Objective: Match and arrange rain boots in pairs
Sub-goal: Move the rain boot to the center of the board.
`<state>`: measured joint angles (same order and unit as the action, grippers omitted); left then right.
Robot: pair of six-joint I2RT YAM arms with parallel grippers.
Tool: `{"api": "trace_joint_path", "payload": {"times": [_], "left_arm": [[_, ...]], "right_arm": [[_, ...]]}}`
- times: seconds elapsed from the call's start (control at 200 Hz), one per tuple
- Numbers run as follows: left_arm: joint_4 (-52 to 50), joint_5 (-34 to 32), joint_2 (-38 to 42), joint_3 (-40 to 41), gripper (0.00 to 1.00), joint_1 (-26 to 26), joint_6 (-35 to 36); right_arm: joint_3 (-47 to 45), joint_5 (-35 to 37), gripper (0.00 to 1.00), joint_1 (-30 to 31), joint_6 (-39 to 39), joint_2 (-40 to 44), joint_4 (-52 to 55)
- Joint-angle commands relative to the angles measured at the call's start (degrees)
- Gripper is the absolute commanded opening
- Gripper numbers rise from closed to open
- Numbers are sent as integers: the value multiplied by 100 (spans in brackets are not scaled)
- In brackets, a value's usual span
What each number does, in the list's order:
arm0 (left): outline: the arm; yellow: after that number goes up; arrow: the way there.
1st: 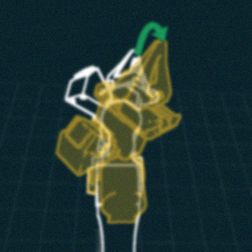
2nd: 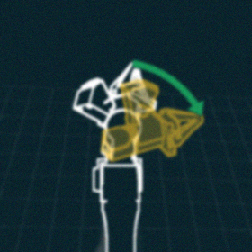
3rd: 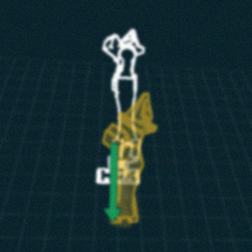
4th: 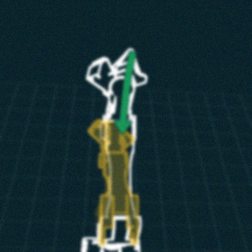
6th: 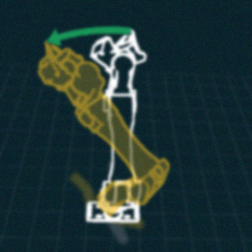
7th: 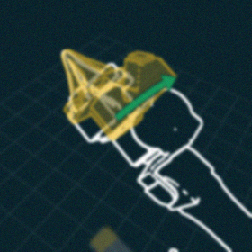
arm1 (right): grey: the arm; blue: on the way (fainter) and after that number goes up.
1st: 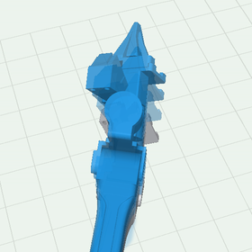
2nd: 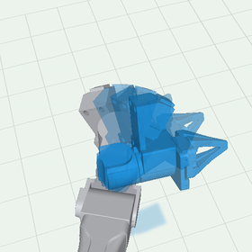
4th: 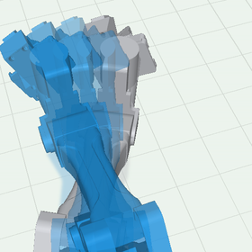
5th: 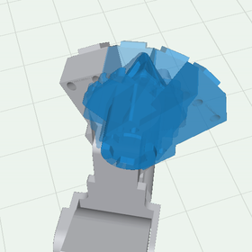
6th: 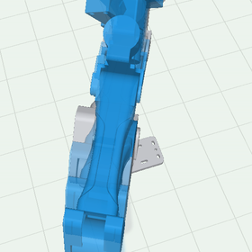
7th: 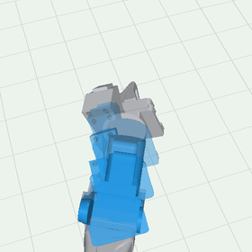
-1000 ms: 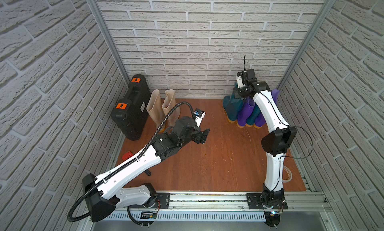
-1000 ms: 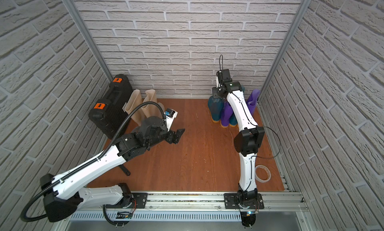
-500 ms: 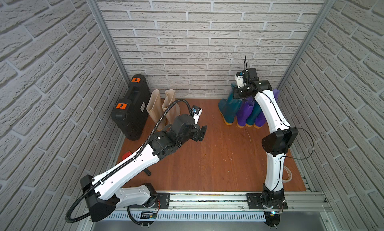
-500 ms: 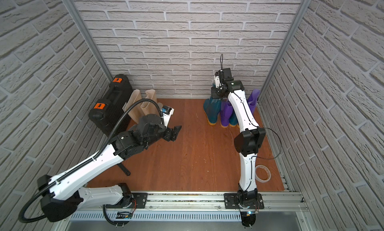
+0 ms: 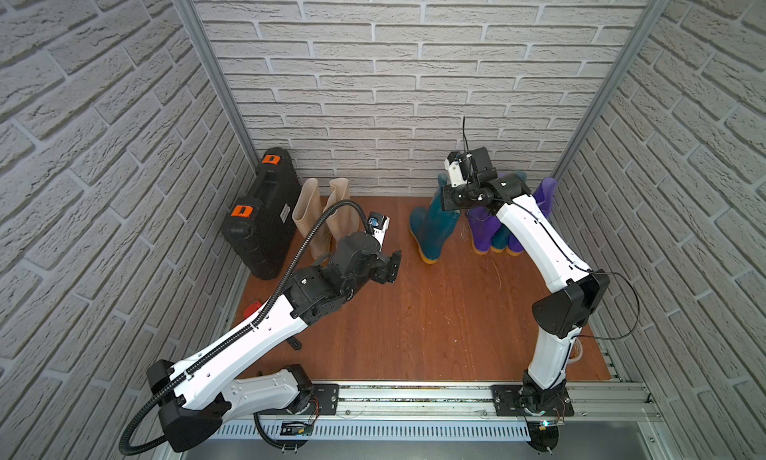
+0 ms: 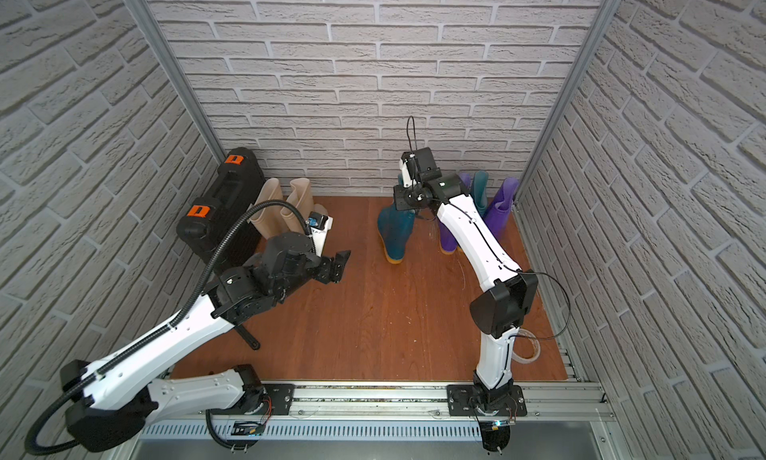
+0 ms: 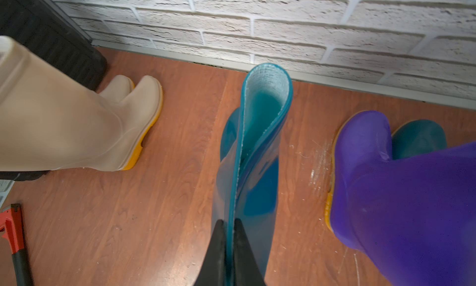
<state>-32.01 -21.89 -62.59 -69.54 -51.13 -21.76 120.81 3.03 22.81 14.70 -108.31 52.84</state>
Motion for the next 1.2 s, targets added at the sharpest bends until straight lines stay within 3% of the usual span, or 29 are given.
{"api": "trace_joint_path", "payload": {"times": [0.0, 0.575, 0.81, 1.195], "left_arm": [[-77, -206, 179, 122, 88, -11, -134], [-293, -299, 836, 539, 88, -6, -228], [-552, -281, 1158, 604, 89, -2, -304], [-773, -334, 1447, 598, 89, 11, -248]], "right_arm": [[-13, 740, 6, 351, 382, 342, -961], [835, 2482, 6, 1688, 1139, -620, -1170], [1376, 2737, 6, 1812, 1313, -1109, -1153], [1529, 3029, 6, 1894, 1606, -1391, -1259]]}}
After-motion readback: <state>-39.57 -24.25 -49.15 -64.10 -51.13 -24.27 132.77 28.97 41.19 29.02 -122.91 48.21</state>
